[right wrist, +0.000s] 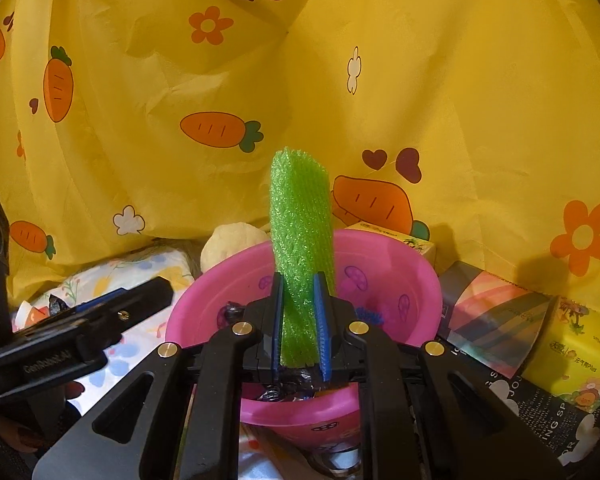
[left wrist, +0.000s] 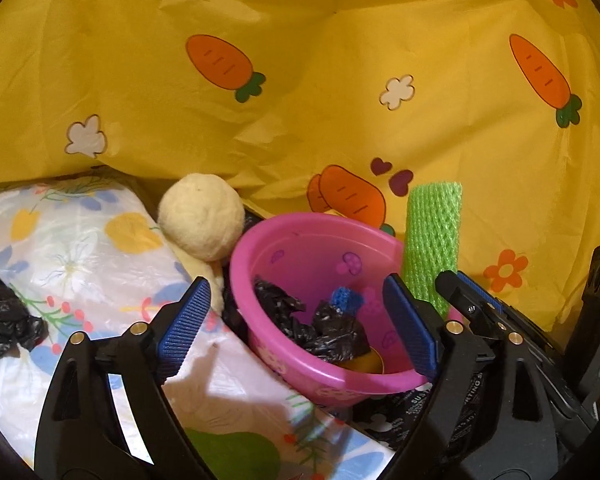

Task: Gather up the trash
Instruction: 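Open the left tool to drop the black bag into the bucket, then open the right tool to drop the green mesh sleeve into the bucket, then move both open tools back toward the wrappers on the bed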

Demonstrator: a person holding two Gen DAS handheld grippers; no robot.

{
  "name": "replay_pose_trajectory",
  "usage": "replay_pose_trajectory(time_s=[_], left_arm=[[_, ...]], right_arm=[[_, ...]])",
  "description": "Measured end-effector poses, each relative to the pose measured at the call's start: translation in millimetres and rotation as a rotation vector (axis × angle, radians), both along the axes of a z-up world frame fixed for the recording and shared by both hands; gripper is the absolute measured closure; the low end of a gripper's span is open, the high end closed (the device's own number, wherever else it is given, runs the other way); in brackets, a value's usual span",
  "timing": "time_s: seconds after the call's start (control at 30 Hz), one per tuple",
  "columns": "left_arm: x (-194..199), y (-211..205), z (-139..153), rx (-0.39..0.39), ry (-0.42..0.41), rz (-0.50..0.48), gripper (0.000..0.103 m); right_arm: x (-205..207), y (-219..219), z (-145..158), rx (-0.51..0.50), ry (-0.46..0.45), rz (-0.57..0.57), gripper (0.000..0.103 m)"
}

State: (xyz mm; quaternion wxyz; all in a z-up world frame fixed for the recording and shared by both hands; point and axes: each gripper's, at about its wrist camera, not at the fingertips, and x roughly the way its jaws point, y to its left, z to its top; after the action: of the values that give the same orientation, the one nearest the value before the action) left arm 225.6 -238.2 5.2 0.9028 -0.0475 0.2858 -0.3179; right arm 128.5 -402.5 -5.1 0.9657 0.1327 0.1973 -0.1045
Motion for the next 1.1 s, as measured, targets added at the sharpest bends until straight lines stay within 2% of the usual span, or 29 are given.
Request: replay_pose_trajectory(time_s=[0.13, 0.23, 0.27, 0.3, 0.43, 0.5, 0.7, 0.87, 1.1], left_arm=[[-11.7, 27.8, 11.2, -0.006, -0.052, 0.08, 0.009], [-20.5, 45.7, 15.8, 0.001, -0.082, 0.133, 0.006], [-23.0, 51.7, 16.5, 0.001, -0.09, 0.15, 0.006], [-25.2, 57.6, 16.8, 0.002, -0.095, 0.166, 0.006], [-32.5, 75.2, 17.2, 0.02, -0.108, 0.22, 0.006], [-37.1, 82.7, 16.8, 0.034, -0.115, 0.244, 0.006], [-52.3, 102.7, 15.9, 0.062, -0.129, 0.294, 0.006], [-66.3, 123.8, 14.7, 0.093, -0.141, 0.348, 0.006], [-79.5, 164.5, 7.5, 0.117, -0.117, 0.419, 0.006]], right_arm=[[7.2, 5.5, -0.7, -0.008, 0.006, 0.01, 0.083], [8.8, 9.2, -1.0, -0.011, 0.004, 0.009, 0.062], [7.5, 10.1, -0.7, -0.009, -0.004, 0.004, 0.047], [6.1, 11.4, -0.1, -0.014, -0.011, -0.001, 0.042], [-0.5, 16.7, 3.0, -0.041, -0.014, -0.019, 0.04], [-6.6, 19.9, 3.8, -0.048, -0.023, -0.031, 0.03], [-19.7, 38.4, 4.3, -0.083, -0.034, -0.03, 0.021], [-27.1, 58.0, 4.7, -0.074, -0.04, 0.006, 0.02], [-36.2, 92.0, 6.6, -0.036, -0.052, 0.068, 0.019]])
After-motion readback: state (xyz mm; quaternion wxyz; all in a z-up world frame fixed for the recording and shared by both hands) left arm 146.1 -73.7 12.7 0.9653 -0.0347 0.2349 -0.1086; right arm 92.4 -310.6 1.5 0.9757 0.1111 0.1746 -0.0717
